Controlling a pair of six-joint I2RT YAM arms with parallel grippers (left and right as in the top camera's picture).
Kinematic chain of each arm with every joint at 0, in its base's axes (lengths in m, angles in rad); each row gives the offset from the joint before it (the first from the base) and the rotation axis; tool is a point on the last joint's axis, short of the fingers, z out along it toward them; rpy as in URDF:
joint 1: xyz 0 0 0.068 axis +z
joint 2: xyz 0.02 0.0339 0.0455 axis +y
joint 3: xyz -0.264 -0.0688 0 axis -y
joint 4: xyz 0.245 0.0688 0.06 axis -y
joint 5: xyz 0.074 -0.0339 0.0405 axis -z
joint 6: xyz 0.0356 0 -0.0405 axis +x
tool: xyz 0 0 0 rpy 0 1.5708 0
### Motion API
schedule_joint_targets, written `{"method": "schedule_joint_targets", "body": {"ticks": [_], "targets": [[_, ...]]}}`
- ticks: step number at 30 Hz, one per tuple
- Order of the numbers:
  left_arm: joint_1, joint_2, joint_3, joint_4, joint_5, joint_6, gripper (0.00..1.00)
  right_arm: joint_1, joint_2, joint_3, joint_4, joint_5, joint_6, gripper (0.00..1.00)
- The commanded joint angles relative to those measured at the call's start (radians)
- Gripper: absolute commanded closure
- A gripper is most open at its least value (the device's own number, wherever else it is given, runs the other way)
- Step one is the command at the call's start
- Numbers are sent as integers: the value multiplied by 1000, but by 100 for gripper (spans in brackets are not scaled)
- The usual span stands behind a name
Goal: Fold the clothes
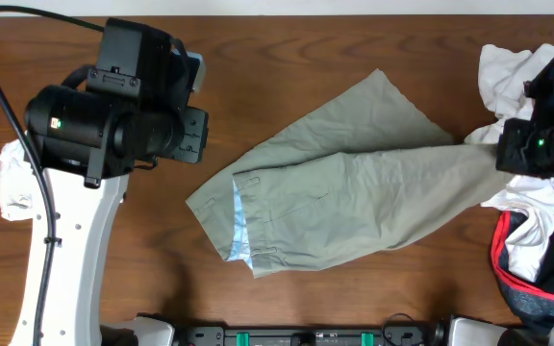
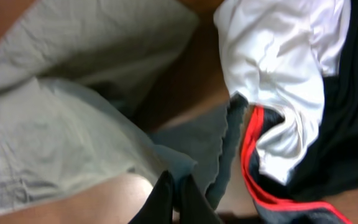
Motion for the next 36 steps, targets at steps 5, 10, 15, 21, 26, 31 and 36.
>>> {"method": "schedule_joint_targets", "body": {"ticks": [5, 10, 15, 21, 26, 31, 36], "targets": [[5, -8, 8, 16, -4, -6, 83, 4, -18, 3, -17, 188, 120, 69], [5, 8, 0, 16, -4, -16, 83, 16, -17, 3, 70, 23, 71, 68], [5, 45, -55, 13, -4, -55, 79, 71, -16, 2, 150, -294, -101, 72], [5, 106, -245, 53, -5, -73, 91, 146, 3, 0, 163, -295, -118, 80], [5, 162, -424, 179, -4, -73, 93, 226, 57, -27, 205, -296, -118, 74], [6, 226, -513, 269, -5, -69, 93, 291, 125, -47, 205, -296, -126, 69], [6, 307, -535, 294, -4, -74, 93, 323, 164, -64, 214, -296, -125, 70]]}}
